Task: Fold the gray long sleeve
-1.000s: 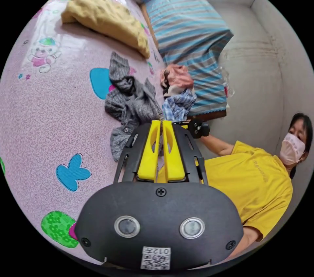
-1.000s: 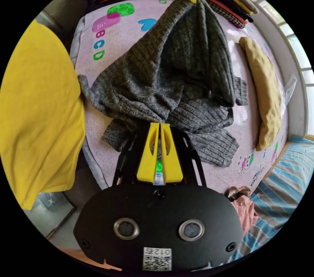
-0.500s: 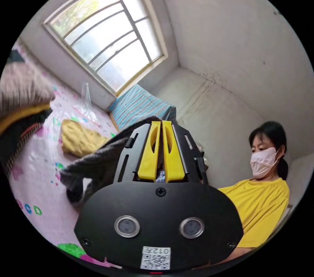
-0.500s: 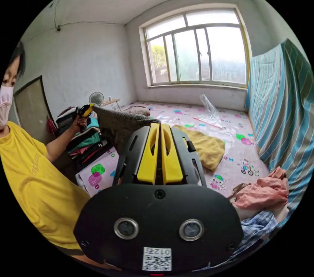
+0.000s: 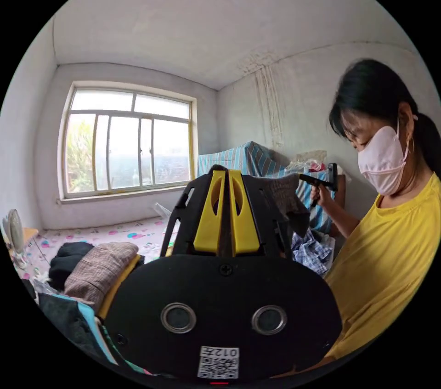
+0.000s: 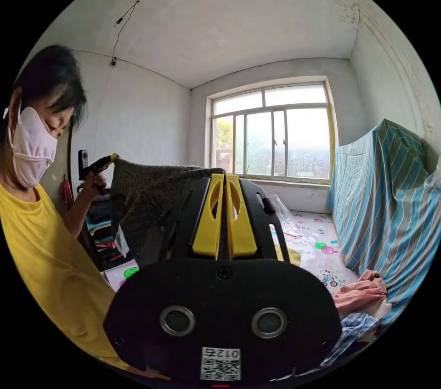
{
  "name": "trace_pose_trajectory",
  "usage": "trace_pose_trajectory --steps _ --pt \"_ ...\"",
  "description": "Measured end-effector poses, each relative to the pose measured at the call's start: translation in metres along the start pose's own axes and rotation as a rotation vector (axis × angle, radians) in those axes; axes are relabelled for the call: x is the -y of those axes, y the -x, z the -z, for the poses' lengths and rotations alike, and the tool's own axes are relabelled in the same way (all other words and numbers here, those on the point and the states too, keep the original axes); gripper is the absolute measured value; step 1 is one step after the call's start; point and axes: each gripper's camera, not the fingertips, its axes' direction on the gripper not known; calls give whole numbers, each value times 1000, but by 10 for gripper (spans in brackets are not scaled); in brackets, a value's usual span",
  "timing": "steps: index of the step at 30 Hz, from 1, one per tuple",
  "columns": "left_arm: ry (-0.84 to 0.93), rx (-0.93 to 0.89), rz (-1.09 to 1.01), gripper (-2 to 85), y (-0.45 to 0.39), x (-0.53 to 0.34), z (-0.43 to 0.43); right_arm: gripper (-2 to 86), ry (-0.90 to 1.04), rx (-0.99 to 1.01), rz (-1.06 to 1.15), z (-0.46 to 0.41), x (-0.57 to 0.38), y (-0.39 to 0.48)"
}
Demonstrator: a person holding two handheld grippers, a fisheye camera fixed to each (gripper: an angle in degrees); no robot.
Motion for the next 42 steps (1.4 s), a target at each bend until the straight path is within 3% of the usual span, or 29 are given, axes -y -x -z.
trace_pose_trajectory --steps 5,10,16,19,21,24,28,31,33,37,42 --pt "62 59 -51 4 -16 5 -6 12 28 -30 -3 -5 3 -6" --pt "251 28 52 5 34 -18 -75 13 162 -27 -84 -63 -17 -48" --pt "656 -89 445 7 182 -140 -273 15 540 -115 -217 -228 -98 -146" --pt "945 -116 804 10 253 -253 -380 18 836 -200 -349 -333 -171 -211" --pt "1172 14 928 12 274 -328 -416 17 1069 -326 -404 -383 -229 -243" --pt "1192 112 898 17 283 -369 -419 15 1064 -285 -446 -389 -264 -254" --pt "1169 -32 843 30 274 -406 -400 10 1124 -144 -446 -372 -309 -253" --pt "1363 -75 780 49 244 -452 -379 9 1246 -38 -449 -343 -356 -240" --pt "1463 -52 803 68 221 -489 -356 11 1283 9 -477 -311 -383 -227" --pt "1501 20 903 82 203 -528 -328 12 1292 38 -528 -268 -404 -212" --pt "1621 192 746 42 196 -563 -333 16 1307 59 -579 -235 -427 -207"
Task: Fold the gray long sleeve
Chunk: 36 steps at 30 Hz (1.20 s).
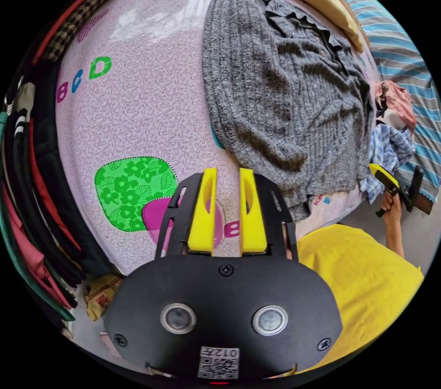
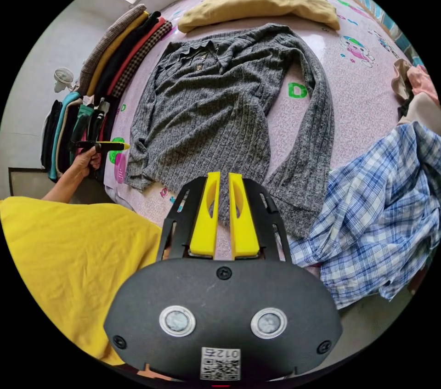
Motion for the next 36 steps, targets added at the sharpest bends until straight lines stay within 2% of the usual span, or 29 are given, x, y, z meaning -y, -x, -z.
trace_pose_trajectory --steps 4,11,17,20,22,24,27,31,36 --pt "-13 23 -24 12 9 16 -5 18 1 -4 -11 -6 -10 -13" --pt "-38 -254 -30 15 48 36 -1 18 -24 12 -30 -5 -30 -40" --pt "54 -117 -46 4 50 56 -34 16 -18 23 -34 -9 -39 -57" --pt "33 -91 -97 2 64 59 -20 14 -21 12 -27 -7 -40 -64" --pt "-1 -3 -94 3 89 59 2 13 -28 -8 -22 -4 -42 -68" --pt "-89 194 58 5 139 55 41 13 -19 -20 -16 -3 -45 -75" --pt "-172 286 196 11 186 40 78 17 5 -31 -2 -7 -48 -83" --pt "-172 137 163 22 196 14 65 26 33 -38 12 -14 -52 -88" --pt "84 -133 -41 52 141 -16 -55 51 46 -36 -70 -23 -57 -106"
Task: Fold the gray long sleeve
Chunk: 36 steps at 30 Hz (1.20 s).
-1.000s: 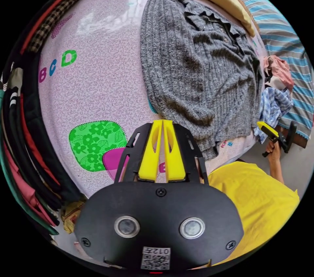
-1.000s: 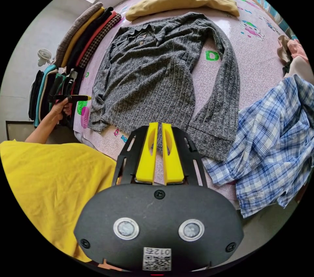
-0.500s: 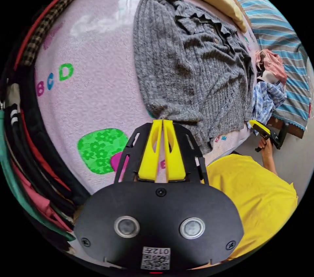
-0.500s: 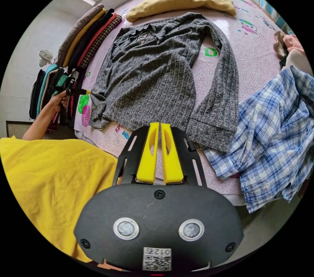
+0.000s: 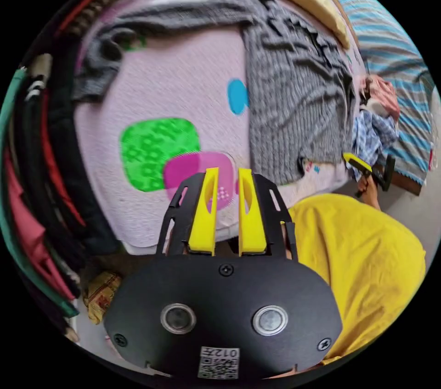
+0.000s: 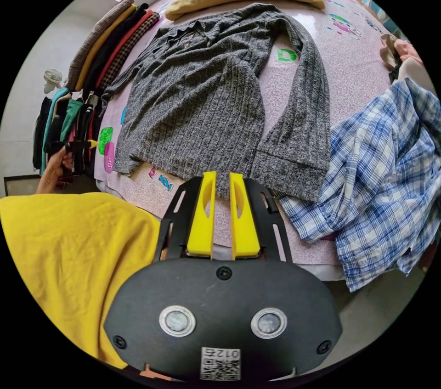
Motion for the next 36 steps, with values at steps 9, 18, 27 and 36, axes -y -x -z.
trace_pose_trajectory --steps 9,18,27,36 --pt "20 -82 22 76 -21 -11 -63 68 83 -41 -46 -21 -2 -12" --pt "35 56 -54 45 -20 -14 -77 34 82 -142 13 -32 -2 -7" --pt "-14 146 -88 9 -23 -26 -84 19 24 -52 -87 -31 -3 -30" --pt "28 -3 -106 3 29 -56 -51 15 161 24 18 -14 -7 -46"
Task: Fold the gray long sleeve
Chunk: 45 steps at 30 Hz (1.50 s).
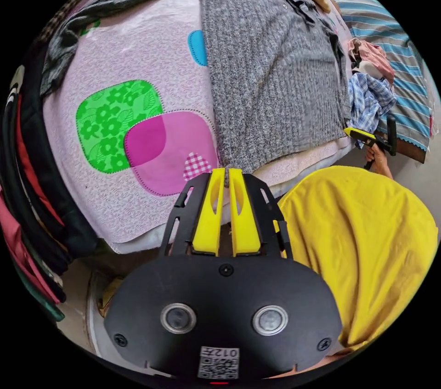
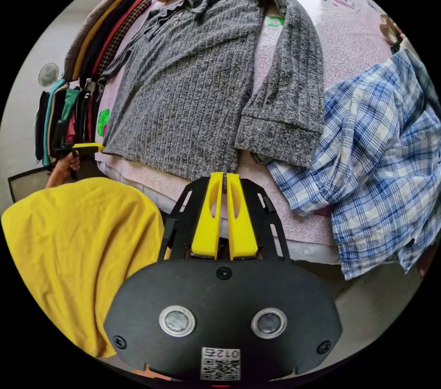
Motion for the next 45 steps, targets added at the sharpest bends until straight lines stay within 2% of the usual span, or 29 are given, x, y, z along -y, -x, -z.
trace_pose_trajectory --steps 3,5,11,13,20,25,30,36,41,45 --pt "-50 -145 11 3 16 -19 4 15 58 -26 37 0 -9 -5" --pt "-44 -179 27 3 18 -26 -4 15 84 -4 42 -2 -11 -8" --pt "83 -91 -4 4 -10 -40 -52 16 203 -71 90 -25 -12 0" --pt "75 -102 14 5 -15 -44 -59 18 228 -98 102 -31 -12 4" --pt "-51 -215 152 17 3 -66 -41 50 240 -78 67 -36 3 2" --pt "-239 -125 232 20 10 -65 23 65 217 -103 20 -10 16 -8" --pt "-336 119 3 27 -55 33 88 67 -32 -139 132 35 95 33" --pt "-342 321 -295 48 -152 183 115 70 -205 -244 373 40 224 124" --pt "-217 493 -364 67 -186 282 109 77 -180 -381 482 12 303 164" --pt "-131 569 -391 70 -198 338 110 90 -116 -370 459 -10 350 163"
